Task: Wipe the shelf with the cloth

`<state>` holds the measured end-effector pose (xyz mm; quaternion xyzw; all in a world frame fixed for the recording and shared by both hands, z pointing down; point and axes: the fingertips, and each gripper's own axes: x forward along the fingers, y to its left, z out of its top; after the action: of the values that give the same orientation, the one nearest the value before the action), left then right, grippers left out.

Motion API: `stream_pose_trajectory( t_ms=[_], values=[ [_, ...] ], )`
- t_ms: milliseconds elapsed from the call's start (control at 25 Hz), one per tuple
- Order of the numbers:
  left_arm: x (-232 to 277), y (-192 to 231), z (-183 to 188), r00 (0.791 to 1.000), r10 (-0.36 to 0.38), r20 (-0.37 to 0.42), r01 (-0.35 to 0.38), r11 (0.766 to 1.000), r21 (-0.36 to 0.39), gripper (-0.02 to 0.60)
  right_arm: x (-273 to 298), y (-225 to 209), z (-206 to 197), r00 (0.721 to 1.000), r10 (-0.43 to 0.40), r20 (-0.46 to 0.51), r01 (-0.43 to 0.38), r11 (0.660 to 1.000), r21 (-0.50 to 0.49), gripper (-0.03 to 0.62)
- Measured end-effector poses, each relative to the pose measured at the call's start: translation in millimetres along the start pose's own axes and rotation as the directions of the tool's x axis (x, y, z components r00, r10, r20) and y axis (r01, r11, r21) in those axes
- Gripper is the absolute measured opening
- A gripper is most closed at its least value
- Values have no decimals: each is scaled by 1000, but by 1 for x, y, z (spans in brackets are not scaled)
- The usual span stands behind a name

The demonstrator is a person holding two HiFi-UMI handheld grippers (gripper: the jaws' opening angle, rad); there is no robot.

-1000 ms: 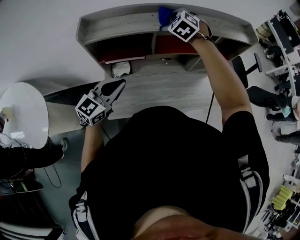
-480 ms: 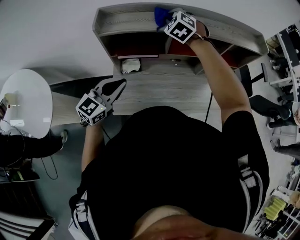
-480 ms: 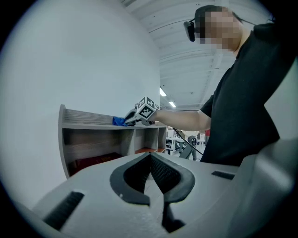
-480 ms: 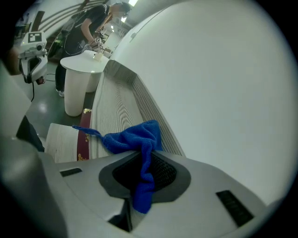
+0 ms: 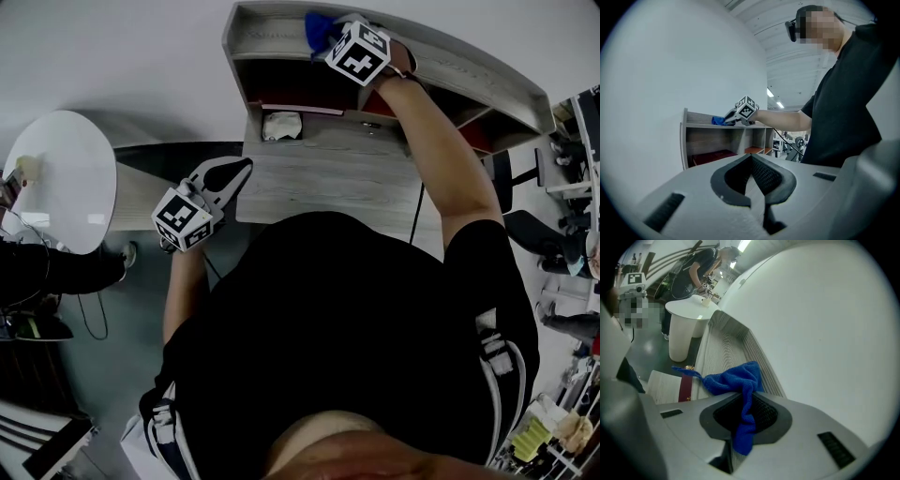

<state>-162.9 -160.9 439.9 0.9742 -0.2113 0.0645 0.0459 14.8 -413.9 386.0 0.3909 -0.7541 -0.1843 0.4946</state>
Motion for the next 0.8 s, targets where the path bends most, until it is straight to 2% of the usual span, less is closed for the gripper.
stream_pose_trajectory(
  t_ms=[200, 800],
  values=[
    [-23, 3, -7, 1000, 27, 4, -27, 1000, -7, 17, 11, 17, 38, 999, 18, 29, -17, 999, -32, 54],
    [-68, 25, -15, 991, 131, 1, -131, 991, -25, 17, 36, 41, 106, 994, 64, 94, -54, 993, -107, 54]
  ],
)
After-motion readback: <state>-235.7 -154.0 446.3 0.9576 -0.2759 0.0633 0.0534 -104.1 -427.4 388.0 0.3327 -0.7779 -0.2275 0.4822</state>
